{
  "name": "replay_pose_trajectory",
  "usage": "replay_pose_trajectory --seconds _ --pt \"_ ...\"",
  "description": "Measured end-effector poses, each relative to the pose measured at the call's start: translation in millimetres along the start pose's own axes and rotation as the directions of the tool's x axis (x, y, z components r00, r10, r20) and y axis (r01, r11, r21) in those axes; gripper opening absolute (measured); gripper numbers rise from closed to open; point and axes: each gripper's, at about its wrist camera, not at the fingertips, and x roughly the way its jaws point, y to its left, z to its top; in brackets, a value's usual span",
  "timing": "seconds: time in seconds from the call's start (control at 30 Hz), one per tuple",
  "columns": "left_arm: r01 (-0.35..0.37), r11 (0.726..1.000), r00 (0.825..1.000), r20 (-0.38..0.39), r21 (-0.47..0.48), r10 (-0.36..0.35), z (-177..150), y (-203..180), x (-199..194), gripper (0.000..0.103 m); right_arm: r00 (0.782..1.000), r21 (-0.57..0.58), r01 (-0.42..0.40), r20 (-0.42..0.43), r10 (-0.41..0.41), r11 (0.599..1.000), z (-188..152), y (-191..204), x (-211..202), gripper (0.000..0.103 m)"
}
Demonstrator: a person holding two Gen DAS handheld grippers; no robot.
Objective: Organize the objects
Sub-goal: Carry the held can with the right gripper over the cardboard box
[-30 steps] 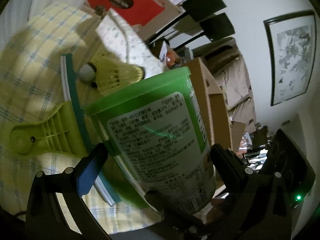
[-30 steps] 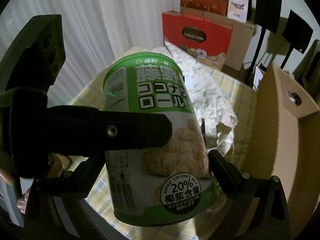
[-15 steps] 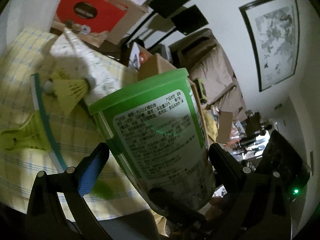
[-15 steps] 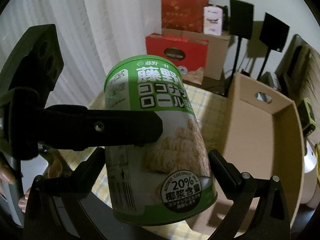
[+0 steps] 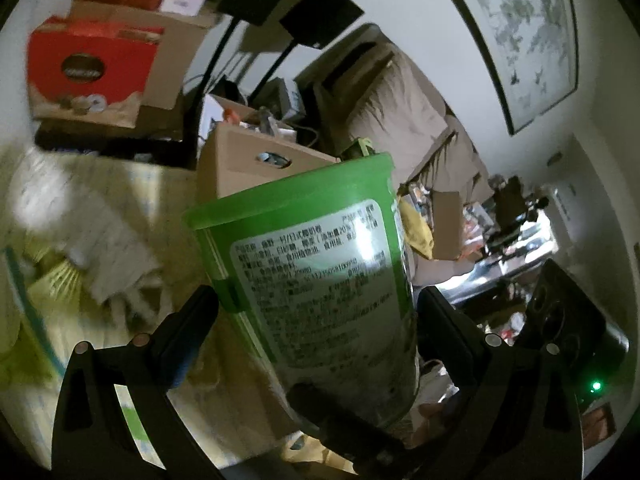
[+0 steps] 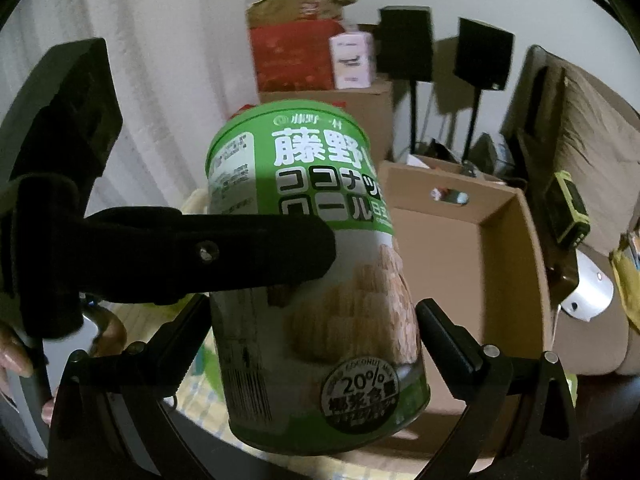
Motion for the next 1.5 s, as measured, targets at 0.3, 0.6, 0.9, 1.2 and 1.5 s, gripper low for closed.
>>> replay_pose_trajectory --seconds 0.3,0.6,0.9,1.2,1.5 --pt "-0.039 0.999 0.996 -0.085 0.010 0.040 39.7 -1.5 64.5 0.099 1.000 0.157 -0.012 -0.019 0.015 0.988 24.9 -72.2 34.1 0.102" --pt "-0.120 0.993 0.984 -0.135 -0.013 0.117 67.4 18.3 121.8 0.099 0.996 0.321 -0.071 -0.027 0.084 0.944 32.4 -129.0 88.1 0.101" --pt "-0.136 0.991 0.974 -0.180 0.006 0.135 83.2 28.8 151.4 0.095 0.991 0.407 -0.092 -0.055 0.125 0.909 30.9 -154.6 128.1 0.101" --pt "-0.179 0.982 0.962 -0.199 0.055 0.187 87.1 20.6 158.9 0.092 0.988 0.486 -0.070 -0.086 0.128 0.871 25.7 -173.3 146.6 0.100" --pt "-0.138 0.990 0.971 -0.193 0.013 0.138 86.0 26.3 129.5 0.092 0.986 0.523 -0.073 -0.092 0.142 0.849 16.5 -168.7 162.2 0.100"
